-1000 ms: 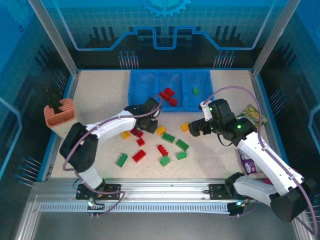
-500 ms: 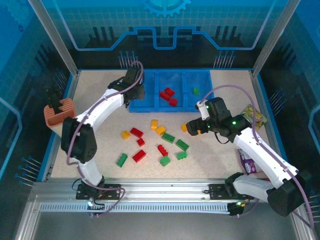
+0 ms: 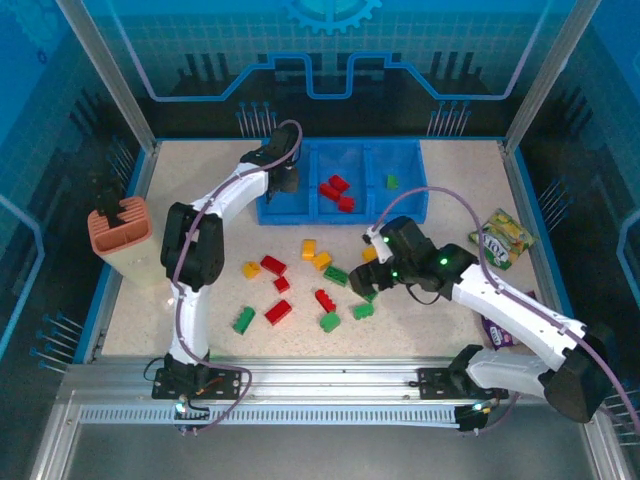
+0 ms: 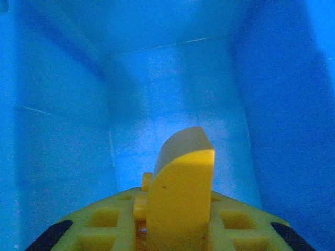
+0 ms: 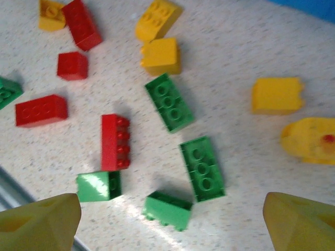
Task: Sort the legos into containers by color
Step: Place the lego in the container, then pick up the lego from the bottom-center of the table.
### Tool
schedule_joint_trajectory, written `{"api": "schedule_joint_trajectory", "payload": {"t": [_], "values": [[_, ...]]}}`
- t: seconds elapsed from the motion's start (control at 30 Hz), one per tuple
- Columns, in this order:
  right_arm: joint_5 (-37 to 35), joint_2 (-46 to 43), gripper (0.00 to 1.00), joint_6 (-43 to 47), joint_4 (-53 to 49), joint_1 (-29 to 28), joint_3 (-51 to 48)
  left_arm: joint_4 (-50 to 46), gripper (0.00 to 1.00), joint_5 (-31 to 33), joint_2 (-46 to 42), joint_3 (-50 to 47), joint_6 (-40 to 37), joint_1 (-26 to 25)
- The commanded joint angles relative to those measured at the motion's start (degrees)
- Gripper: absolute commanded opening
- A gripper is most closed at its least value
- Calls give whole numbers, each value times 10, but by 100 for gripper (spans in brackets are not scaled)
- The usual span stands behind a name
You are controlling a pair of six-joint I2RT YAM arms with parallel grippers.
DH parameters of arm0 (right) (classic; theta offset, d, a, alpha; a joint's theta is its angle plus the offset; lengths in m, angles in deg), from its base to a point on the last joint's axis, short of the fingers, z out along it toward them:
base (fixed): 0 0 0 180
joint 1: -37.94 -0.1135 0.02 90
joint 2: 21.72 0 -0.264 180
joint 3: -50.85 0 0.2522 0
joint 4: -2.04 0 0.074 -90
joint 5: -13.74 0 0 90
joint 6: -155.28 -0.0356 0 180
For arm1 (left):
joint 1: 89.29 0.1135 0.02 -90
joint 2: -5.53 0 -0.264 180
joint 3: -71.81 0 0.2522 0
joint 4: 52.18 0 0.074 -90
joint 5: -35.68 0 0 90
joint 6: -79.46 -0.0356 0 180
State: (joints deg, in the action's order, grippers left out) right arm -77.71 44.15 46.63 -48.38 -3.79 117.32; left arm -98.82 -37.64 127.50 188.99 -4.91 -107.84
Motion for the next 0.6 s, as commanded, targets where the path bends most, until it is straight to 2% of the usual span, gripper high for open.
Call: {"api": "schedule_joint_trajectory", "payload": {"t": [0.0,0.13,0.3,0.43,0.57], "values": [[-13,21,90,-45,20,-40,4,-4,19,-21,8,22,-3,10],[-31,57,89,-60,22,-76,17,-4,37,-27,11,31,-7,11],[-37,106,86,-89,60,-120,20,-12,51,-40,-3,64,-19,13],[-31,154,83,-93,83,-133,34,-35,51,-45,-49,71,-24,13],[-28,197,81,-83,79,-135,56,-40,52,-56,-152,19,-29,13]]}}
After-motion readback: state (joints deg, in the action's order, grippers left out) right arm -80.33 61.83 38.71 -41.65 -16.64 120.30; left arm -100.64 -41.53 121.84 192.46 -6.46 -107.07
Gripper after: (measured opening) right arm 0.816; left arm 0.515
